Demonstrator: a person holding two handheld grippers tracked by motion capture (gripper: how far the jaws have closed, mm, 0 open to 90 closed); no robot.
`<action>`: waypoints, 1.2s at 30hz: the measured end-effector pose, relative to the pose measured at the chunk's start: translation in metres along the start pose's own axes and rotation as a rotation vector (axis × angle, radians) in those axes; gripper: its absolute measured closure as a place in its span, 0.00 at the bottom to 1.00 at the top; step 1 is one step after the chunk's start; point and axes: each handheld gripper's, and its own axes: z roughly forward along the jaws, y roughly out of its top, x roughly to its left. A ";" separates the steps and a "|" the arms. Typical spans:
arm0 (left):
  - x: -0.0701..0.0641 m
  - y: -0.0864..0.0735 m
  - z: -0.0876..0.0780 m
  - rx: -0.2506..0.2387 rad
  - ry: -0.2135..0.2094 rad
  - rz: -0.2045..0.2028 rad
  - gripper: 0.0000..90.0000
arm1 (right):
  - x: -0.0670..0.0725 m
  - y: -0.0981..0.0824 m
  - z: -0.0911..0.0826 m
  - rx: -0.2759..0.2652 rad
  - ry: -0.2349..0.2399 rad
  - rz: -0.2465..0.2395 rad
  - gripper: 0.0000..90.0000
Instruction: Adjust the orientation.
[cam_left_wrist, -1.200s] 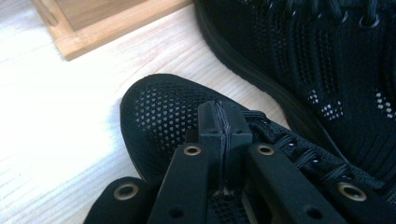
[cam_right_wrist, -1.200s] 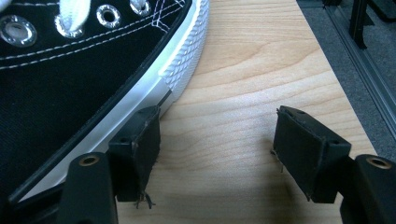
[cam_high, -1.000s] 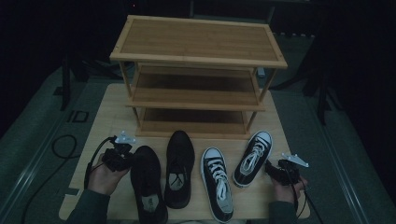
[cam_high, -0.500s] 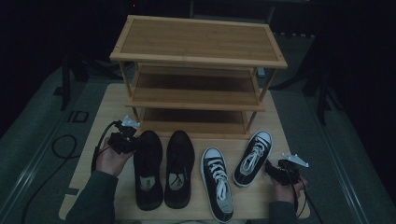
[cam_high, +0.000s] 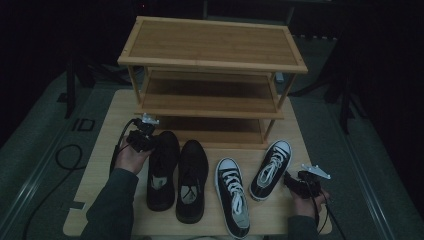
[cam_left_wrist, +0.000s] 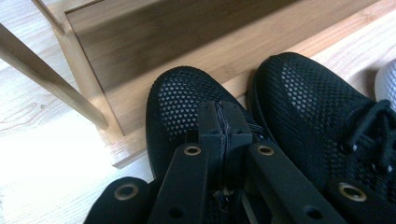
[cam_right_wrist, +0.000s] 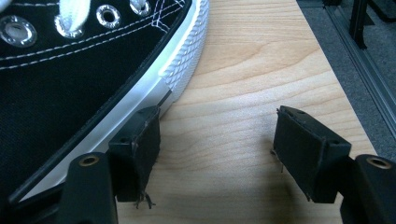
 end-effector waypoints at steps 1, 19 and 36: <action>0.000 0.000 0.000 0.000 0.000 0.000 0.99 | 0.000 0.000 0.000 0.000 0.000 0.000 0.35; 0.007 -0.012 -0.034 -0.081 -0.024 -0.055 0.66 | 0.000 0.000 0.000 0.000 0.001 0.000 0.35; -0.020 -0.025 -0.071 -0.054 -0.054 -0.019 0.59 | 0.000 0.000 0.000 0.001 0.002 -0.001 0.35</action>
